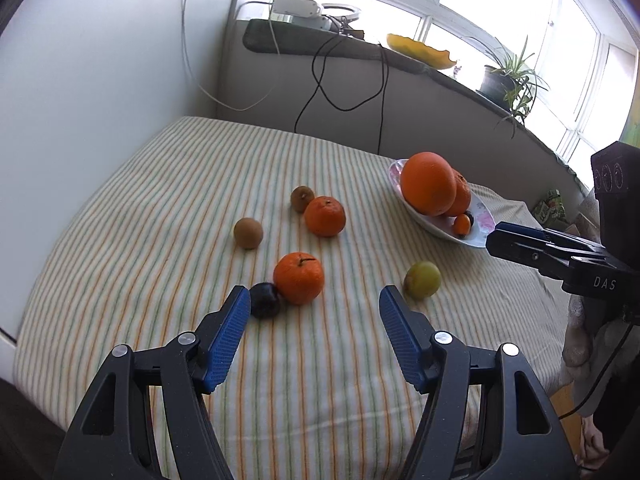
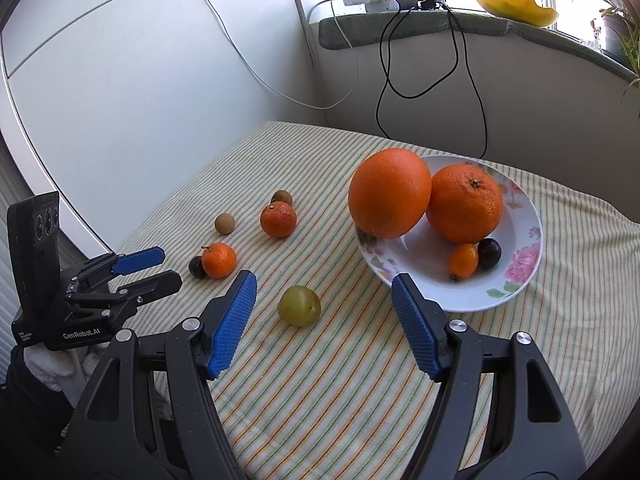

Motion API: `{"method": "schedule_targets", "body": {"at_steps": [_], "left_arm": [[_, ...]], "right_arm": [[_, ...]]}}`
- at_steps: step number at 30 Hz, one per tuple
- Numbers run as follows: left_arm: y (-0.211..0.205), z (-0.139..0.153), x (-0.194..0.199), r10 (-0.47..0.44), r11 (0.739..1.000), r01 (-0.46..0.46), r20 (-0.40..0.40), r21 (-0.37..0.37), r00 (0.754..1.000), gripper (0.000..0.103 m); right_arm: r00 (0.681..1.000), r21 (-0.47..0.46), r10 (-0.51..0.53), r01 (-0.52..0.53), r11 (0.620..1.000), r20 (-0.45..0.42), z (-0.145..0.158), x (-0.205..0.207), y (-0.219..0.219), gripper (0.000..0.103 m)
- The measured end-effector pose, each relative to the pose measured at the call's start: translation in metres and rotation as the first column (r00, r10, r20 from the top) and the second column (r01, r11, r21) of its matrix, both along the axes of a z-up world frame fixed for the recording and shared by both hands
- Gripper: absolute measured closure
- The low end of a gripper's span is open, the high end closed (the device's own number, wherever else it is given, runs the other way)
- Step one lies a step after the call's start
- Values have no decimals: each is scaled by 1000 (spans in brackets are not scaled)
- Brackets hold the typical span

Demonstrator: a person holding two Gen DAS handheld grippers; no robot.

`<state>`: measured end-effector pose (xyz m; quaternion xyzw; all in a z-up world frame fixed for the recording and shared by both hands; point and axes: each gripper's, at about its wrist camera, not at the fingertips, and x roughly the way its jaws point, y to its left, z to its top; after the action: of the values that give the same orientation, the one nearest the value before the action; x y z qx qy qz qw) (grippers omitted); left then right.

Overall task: Organize fruits
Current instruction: 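Grasp the dark plum with the left tool while the right tool grasps the yellow-green fruit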

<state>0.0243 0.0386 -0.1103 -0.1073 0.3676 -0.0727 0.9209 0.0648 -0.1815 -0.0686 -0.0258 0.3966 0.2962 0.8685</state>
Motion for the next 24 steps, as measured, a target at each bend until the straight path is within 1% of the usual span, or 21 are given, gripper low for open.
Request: {"method": "schedule_targets", "body": {"at_steps": [1, 5, 7, 9, 11, 14, 15, 17, 22, 24], "left_arm": [[3, -2, -2, 6, 1000, -6, -5, -4, 1000, 37], [12, -11, -3, 22, 1000, -22, -25, -16, 999, 43], [16, -15, -1, 23, 999, -24, -34, -28, 999, 44], [20, -19, 1, 22, 999, -24, -43, -39, 999, 48], [24, -24, 5, 17, 998, -20, -55, -54, 998, 52], [28, -31, 12, 17, 998, -21, -74, -60, 997, 53], [29, -32, 13, 17, 998, -21, -77, -60, 997, 53], [31, -34, 16, 13, 998, -18, -80, -55, 997, 53], [32, -35, 21, -3, 999, -1, -79, -43, 997, 54], [32, -34, 23, -9, 999, 6, -78, -39, 997, 56]], "right_arm": [[1000, -3, 3, -3, 1000, -4, -3, -1, 1, 30], [1000, -9, 16, -16, 1000, -22, -11, -1, 5, 30], [999, -18, 21, -22, 1000, -25, -15, -1, 7, 31], [999, -27, 30, -31, 999, -33, -19, -3, 11, 36], [998, -38, 39, -40, 998, -41, -23, -2, 15, 37], [997, -58, 52, -55, 997, -49, -30, 0, 21, 38], [997, -64, 56, -59, 996, -53, -32, 1, 23, 42], [996, -68, 63, -67, 995, -63, -36, 3, 26, 44], [994, -88, 73, -80, 993, -75, -44, 6, 33, 45], [994, -91, 77, -84, 992, -81, -46, 8, 36, 45]]}}
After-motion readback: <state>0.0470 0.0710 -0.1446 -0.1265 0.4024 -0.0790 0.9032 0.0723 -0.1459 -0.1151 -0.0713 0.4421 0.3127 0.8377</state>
